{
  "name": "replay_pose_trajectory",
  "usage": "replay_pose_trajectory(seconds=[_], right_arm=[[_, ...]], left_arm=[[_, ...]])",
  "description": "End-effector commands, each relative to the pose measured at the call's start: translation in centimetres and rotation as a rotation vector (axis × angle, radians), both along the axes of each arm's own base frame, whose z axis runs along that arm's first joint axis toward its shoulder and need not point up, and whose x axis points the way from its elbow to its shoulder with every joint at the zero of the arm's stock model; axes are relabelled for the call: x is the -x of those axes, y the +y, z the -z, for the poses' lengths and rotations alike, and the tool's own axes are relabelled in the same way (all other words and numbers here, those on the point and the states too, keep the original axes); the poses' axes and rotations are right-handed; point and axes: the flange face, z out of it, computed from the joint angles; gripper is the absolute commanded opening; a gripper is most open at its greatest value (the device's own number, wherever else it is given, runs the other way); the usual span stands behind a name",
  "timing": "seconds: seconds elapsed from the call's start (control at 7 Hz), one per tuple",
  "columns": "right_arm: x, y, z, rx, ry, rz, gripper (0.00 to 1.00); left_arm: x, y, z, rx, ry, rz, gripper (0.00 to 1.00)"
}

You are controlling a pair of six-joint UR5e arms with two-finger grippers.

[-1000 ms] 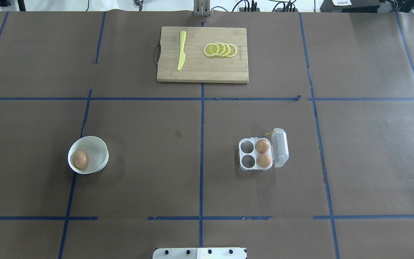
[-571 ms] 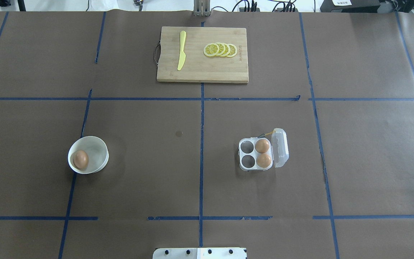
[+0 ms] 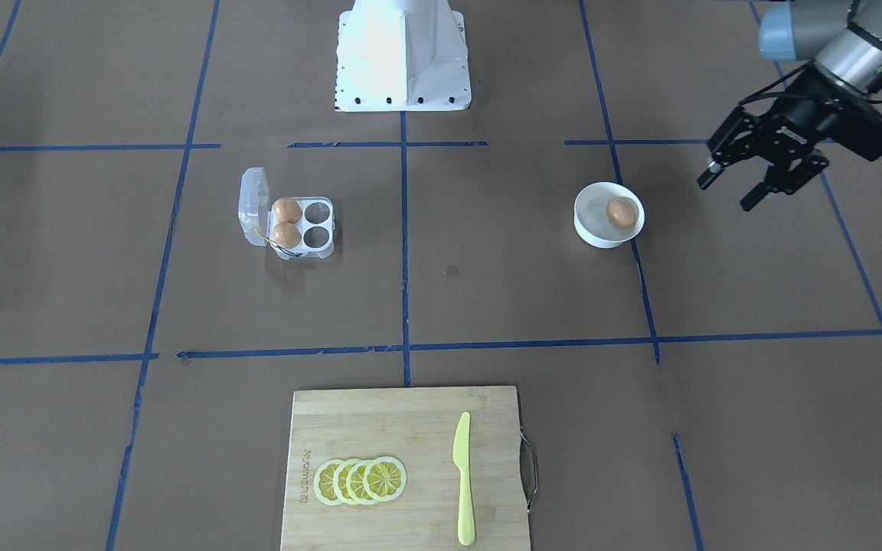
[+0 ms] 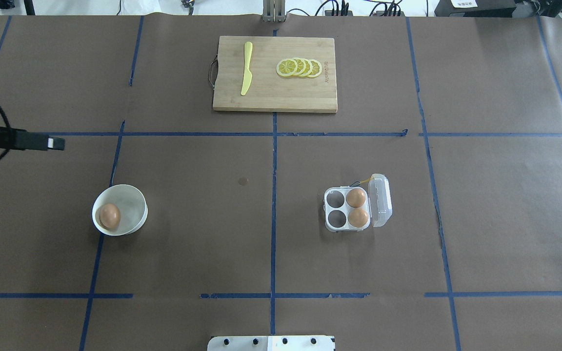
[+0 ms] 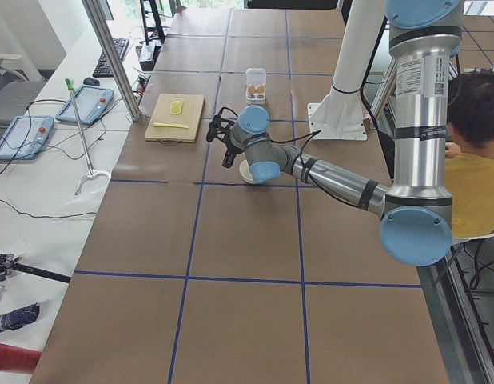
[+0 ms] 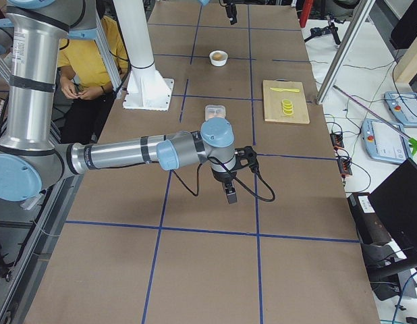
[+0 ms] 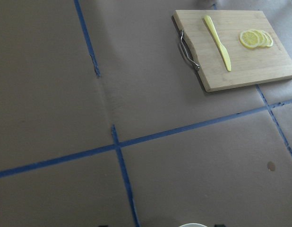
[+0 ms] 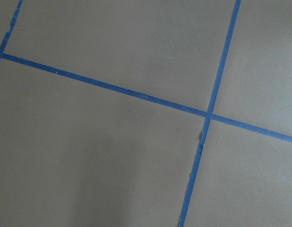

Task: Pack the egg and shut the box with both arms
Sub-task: 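Move the left gripper over the brown egg in the white bowl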

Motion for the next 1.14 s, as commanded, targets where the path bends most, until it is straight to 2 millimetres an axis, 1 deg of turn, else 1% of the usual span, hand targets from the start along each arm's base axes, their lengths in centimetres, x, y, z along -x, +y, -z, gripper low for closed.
replay_pose_trajectory(seconds=[0.0, 0.14, 0.29, 0.43, 0.57, 0.71, 0.86, 1.0], right_arm=[[0.0, 0.0, -0.4, 0.007, 0.003, -0.001, 1.00], [0.0, 0.0, -0.4, 0.007, 0.004, -0.001, 1.00], [0.0, 0.0, -0.5, 0.009, 0.004, -0.001, 1.00], [0.0, 0.0, -0.6, 0.010, 0.005, -0.001, 1.00], [0.0, 0.0, -0.6, 0.009, 0.006, -0.001, 1.00], [0.0, 0.0, -0.6, 0.009, 0.006, -0.001, 1.00], [0.0, 0.0, -0.6, 0.009, 0.006, -0.001, 1.00], [0.0, 0.0, -0.6, 0.009, 0.006, -0.001, 1.00]], left_arm=[[-6.4, 3.1, 0.7, 0.131, -0.010, 0.067, 0.74], [-8.1, 3.7, 1.0, 0.213, -0.072, 0.104, 0.70], [-10.9, 4.3, 2.0, 0.277, -0.119, 0.166, 0.68], [-14.4, 4.6, 3.4, 0.342, -0.183, 0.184, 0.68], [-16.5, 3.7, 5.2, 0.376, -0.255, 0.196, 0.67], [-17.3, 4.0, 4.3, 0.387, -0.288, 0.187, 0.66], [-18.8, 4.2, 2.1, 0.397, -0.335, 0.176, 0.66], [-19.1, 4.1, 1.5, 0.378, -0.353, 0.165, 0.65]])
